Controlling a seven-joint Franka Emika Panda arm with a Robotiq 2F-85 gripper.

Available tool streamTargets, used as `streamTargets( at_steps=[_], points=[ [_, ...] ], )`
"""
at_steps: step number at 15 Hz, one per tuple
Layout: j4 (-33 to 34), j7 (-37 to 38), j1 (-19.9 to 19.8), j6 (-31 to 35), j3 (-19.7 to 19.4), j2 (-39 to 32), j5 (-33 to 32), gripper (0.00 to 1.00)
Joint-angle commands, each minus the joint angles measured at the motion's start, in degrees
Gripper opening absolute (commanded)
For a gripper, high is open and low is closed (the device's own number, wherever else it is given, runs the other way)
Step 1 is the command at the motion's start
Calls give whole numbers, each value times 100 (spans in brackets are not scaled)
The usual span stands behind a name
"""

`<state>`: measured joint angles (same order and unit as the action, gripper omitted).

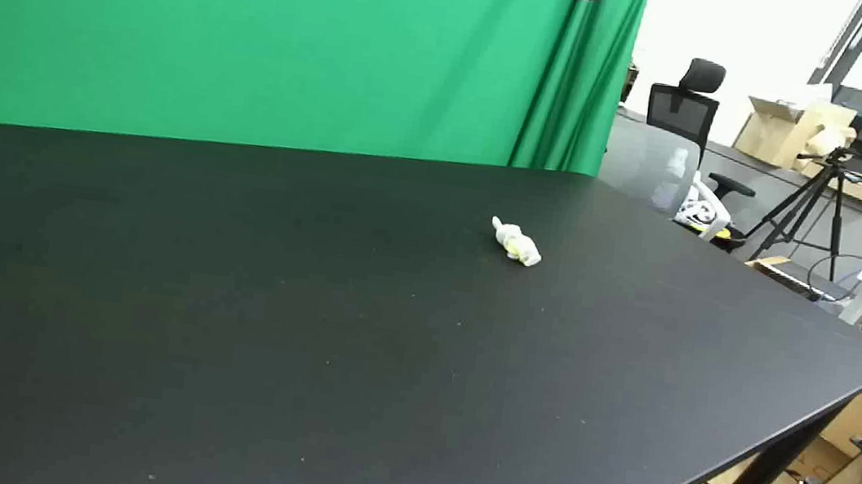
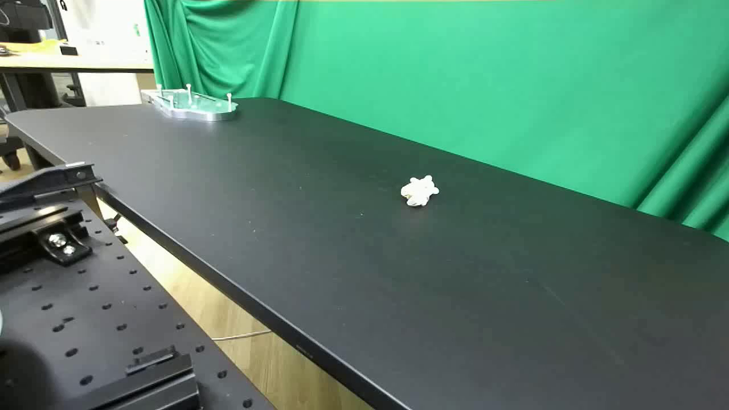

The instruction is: Move the bunny toy to the left

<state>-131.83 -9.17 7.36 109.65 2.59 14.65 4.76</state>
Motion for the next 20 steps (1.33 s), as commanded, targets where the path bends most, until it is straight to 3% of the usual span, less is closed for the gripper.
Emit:
streamTargets(
  at_steps=[1,16,20],
  points=[
    [4,-17,-47,-10,45,-5,10,100],
    [-30,-78,-48,-10,46,-111,9,100],
    [-235,36,-209,417,6,-95,-413,100]
  ],
)
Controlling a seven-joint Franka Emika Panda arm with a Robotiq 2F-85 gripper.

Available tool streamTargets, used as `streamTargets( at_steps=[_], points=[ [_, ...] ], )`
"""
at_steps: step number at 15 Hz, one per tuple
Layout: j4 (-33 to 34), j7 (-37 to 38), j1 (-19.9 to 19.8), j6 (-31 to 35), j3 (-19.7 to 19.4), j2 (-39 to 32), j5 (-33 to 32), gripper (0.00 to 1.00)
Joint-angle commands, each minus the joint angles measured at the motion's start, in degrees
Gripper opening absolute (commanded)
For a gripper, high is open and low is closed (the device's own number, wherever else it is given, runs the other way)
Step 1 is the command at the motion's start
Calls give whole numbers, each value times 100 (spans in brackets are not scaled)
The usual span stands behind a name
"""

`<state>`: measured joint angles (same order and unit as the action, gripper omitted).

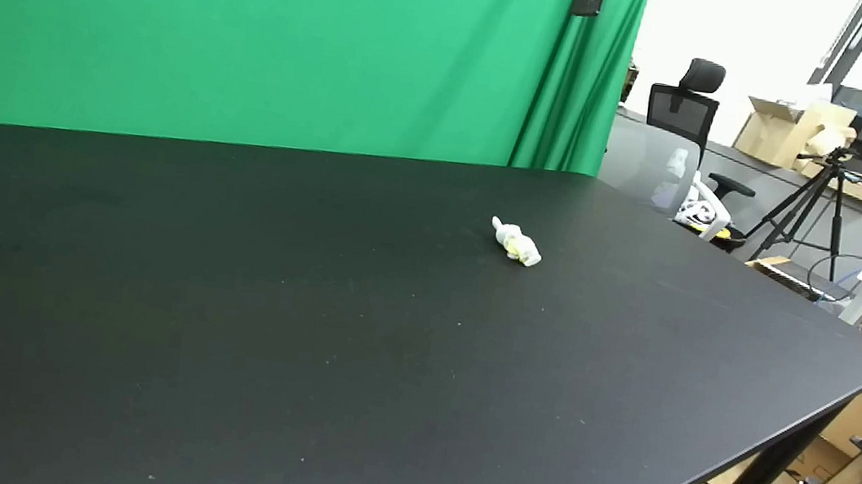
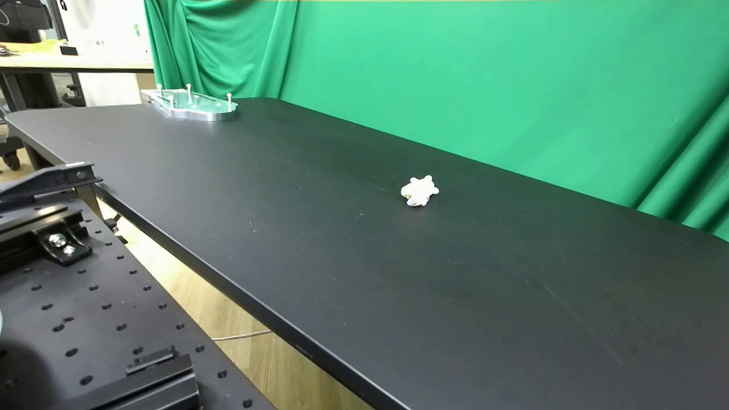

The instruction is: Move the bunny toy to the left

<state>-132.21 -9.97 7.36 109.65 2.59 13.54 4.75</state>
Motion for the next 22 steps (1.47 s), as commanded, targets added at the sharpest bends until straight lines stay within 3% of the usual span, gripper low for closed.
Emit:
streamTargets(
  at_steps=[1,6,10,14,19,20,22],
  points=[
    [-254,86,-253,481,-34,9,-457,100],
    [-542,141,-431,801,-175,74,-617,100],
    [-1216,508,-1104,1704,-528,187,-1415,100],
    [-1349,596,-1509,2249,-730,-33,-1902,100],
    [-1086,579,-1648,2735,-864,-568,-1892,100],
    [-1279,370,-1583,2613,-845,-320,-1849,100],
    [-1228,384,-1599,2744,-886,-479,-1846,100]
  ],
)
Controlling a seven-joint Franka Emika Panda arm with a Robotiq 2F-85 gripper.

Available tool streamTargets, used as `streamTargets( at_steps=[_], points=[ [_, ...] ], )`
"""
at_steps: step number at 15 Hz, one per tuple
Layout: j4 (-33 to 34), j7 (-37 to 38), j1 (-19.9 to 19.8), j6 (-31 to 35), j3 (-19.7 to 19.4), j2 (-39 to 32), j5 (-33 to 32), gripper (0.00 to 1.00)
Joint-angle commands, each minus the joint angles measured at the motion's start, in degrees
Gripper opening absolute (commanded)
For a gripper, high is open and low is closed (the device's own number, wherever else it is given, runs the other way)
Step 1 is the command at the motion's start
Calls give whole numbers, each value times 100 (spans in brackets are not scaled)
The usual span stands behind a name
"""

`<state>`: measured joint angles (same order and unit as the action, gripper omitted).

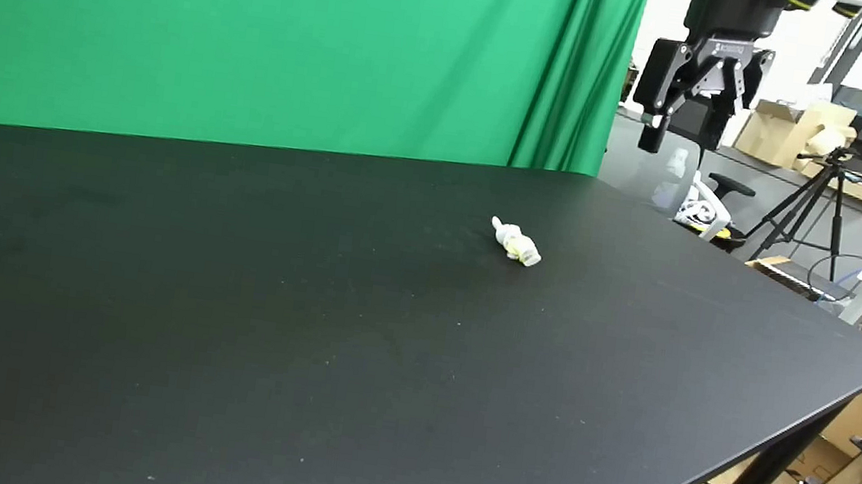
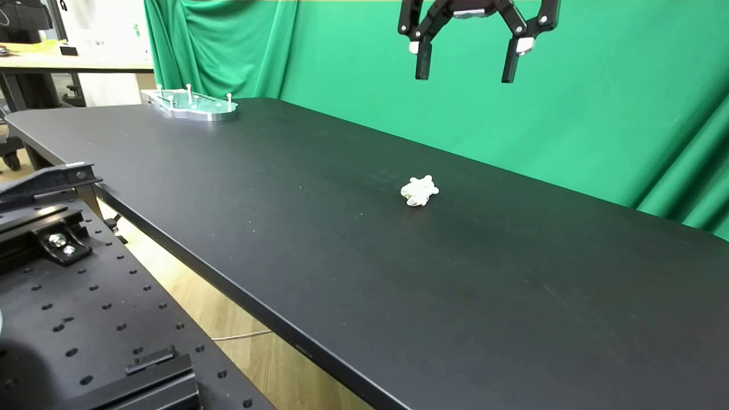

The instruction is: Move the bunny toy to the left

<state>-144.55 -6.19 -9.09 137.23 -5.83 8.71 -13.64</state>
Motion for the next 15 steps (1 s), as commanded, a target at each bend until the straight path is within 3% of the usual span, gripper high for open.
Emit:
streamTargets(
  at_steps=[1,7,12,15],
  points=[
    [23,10,42,11,-52,-38,-6,100],
    [277,-383,42,323,-184,-492,367,100],
    [835,-1432,43,959,-227,-1413,1520,100],
    [1401,-1934,-61,913,-70,-2045,1977,100]
  ],
)
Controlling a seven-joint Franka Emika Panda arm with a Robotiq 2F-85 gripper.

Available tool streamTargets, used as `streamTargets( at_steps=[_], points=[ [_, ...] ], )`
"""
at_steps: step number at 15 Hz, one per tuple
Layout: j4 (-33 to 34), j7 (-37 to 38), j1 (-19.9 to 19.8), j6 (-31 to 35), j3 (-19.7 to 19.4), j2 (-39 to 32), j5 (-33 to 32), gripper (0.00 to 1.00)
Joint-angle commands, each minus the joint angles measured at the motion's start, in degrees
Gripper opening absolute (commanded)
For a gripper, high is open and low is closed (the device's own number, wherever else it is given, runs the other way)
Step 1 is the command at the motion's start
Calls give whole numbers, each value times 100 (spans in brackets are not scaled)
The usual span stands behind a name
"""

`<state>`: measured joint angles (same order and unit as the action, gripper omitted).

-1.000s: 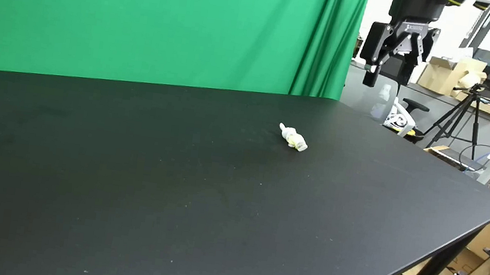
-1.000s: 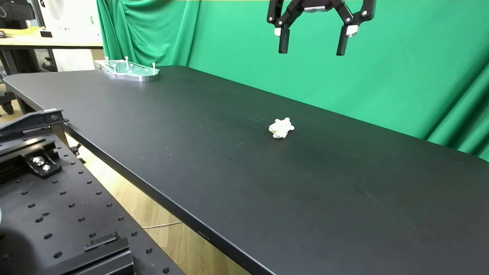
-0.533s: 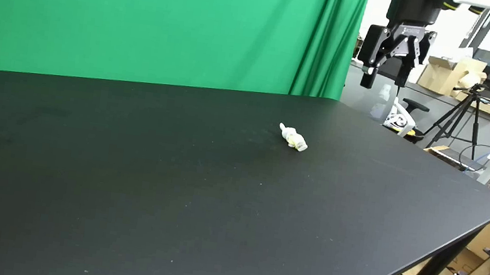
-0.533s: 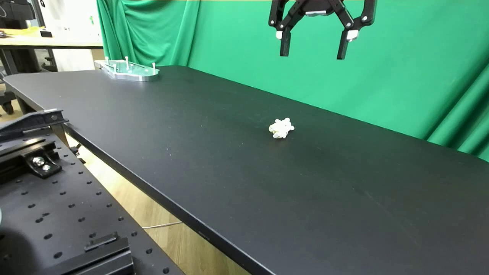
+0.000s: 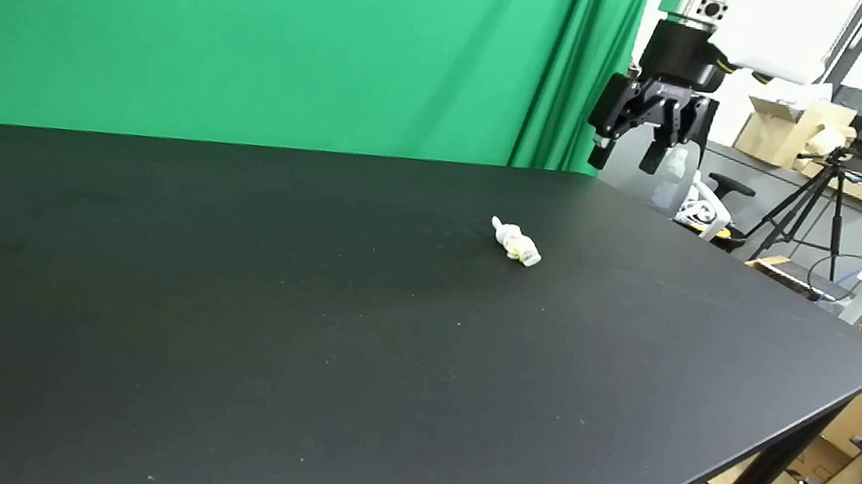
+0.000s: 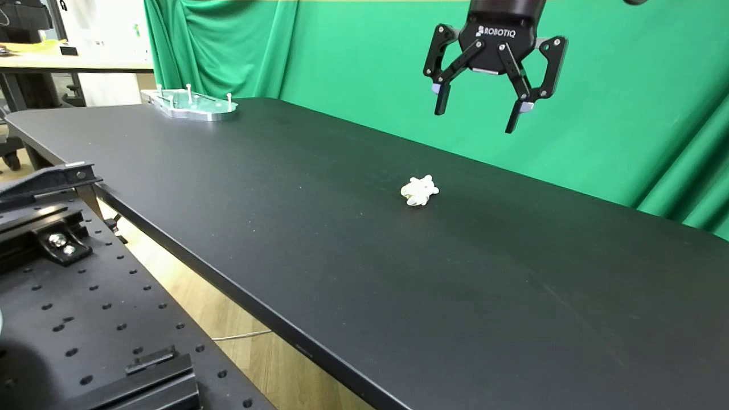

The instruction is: Move the bunny toy to the left

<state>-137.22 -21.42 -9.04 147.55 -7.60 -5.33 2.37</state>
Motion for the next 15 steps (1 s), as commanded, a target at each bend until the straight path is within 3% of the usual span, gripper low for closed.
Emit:
streamTargets(
  at_steps=[1,5,9,15],
  points=[
    [877,-565,-104,-212,187,-855,491,100],
    [1526,-1045,-302,-580,593,-1535,866,100],
    [1860,-976,-394,-889,845,-1973,948,100],
    [2258,-668,-368,-906,886,-2527,855,100]
  ],
)
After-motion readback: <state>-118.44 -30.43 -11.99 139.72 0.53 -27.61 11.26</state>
